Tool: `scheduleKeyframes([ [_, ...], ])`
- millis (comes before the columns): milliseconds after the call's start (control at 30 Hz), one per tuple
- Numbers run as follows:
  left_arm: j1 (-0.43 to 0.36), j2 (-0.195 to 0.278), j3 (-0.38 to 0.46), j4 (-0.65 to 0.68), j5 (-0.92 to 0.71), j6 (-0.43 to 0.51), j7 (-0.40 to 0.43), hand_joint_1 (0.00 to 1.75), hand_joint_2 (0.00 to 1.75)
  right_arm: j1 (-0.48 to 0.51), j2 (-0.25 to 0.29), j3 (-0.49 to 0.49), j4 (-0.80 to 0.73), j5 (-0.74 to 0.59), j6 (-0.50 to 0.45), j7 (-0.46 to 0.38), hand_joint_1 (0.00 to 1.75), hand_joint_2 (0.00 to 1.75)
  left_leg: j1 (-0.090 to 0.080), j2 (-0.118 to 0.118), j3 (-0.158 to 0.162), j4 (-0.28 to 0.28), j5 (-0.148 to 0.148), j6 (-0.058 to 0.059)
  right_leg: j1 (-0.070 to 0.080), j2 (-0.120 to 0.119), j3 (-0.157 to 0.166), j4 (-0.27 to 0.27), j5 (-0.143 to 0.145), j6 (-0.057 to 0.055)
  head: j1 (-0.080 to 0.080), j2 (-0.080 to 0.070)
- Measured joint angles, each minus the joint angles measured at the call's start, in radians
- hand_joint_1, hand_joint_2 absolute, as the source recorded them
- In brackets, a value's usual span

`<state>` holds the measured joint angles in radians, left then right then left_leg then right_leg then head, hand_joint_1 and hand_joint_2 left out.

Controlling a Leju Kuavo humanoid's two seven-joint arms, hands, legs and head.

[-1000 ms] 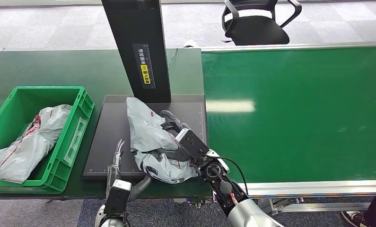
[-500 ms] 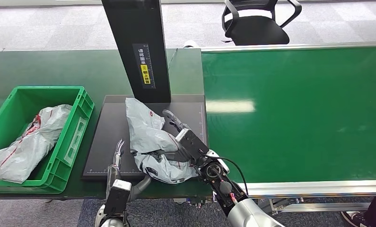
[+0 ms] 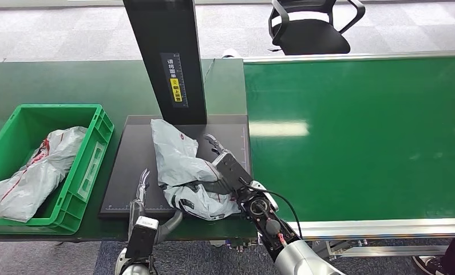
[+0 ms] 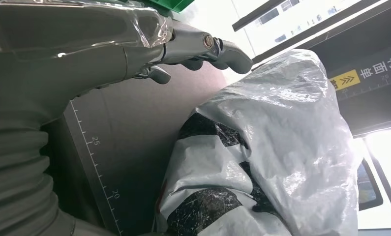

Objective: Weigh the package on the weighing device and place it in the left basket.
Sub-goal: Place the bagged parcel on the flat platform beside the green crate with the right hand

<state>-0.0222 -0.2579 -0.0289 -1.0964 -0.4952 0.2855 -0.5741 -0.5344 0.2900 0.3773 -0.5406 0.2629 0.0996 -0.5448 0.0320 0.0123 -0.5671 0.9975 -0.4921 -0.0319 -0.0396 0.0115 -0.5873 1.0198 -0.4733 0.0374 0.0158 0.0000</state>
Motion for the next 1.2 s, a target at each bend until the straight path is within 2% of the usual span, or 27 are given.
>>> scheduleKeyframes([
  [133, 0.0, 0.001, 0.0, 0.0, 0.001, 0.005, -0.001, 0.0, 1.75, 0.024, 0.007, -0.058, -0.027, -0.14, 0.041, -0.098, 0.0, 1.75, 0.0, 0.0, 0.0, 0.0, 0.0, 0.0, 0.0, 0.0, 0.0, 0.0, 0.0, 0.0, 0.0, 0.0],
  [267, 0.007, 0.002, 0.001, -0.001, 0.003, 0.013, -0.005, 0.0, 1.75, 0.069, 0.009, -0.106, -0.082, -0.22, 0.077, -0.12, 0.0, 1.75, 0.0, 0.0, 0.0, 0.0, 0.0, 0.0, 0.0, 0.0, 0.0, 0.0, 0.0, 0.0, 0.0, 0.0],
  [567, 0.04, -0.001, 0.021, -0.084, 0.018, 0.06, -0.032, 0.0, 1.75, 0.193, 0.004, -0.12, -0.211, -0.23, 0.043, -0.129, 0.0, 1.75, 0.0, 0.0, 0.0, 0.0, 0.0, 0.0, 0.0, 0.0, 0.0, 0.0, 0.0, 0.0, 0.0, 0.0],
  [867, 0.063, -0.009, 0.019, -0.18, -0.065, 0.227, -0.034, 0.0, 1.75, 0.325, -0.005, -0.137, -0.391, -0.215, 0.018, -0.114, 0.0, 1.75, 0.0, 0.0, 0.0, 0.0, 0.0, 0.0, 0.0, 0.0, 0.0, 0.0, 0.0, 0.0, 0.0, 0.0],
  [1067, 0.088, -0.012, 0.009, -0.277, -0.044, 0.353, -0.076, 0.0, 1.75, 0.378, -0.007, -0.145, -0.474, -0.211, 0.003, -0.103, 0.0, 1.75, 0.0, 0.0, 0.0, 0.0, 0.0, 0.0, 0.0, 0.0, 0.0, 0.0, 0.0, 0.0, 0.0, 0.0],
  [1200, 0.091, -0.006, -0.023, -0.317, -0.15, 0.34, -0.014, 0.0, 1.75, 0.396, -0.008, -0.151, -0.509, -0.207, 0.003, -0.099, 0.0, 1.75, 0.0, 0.0, 0.0, 0.0, 0.0, 0.0, 0.0, 0.0, 0.0, 0.0, 0.0, 0.0, 0.0, 0.0],
])
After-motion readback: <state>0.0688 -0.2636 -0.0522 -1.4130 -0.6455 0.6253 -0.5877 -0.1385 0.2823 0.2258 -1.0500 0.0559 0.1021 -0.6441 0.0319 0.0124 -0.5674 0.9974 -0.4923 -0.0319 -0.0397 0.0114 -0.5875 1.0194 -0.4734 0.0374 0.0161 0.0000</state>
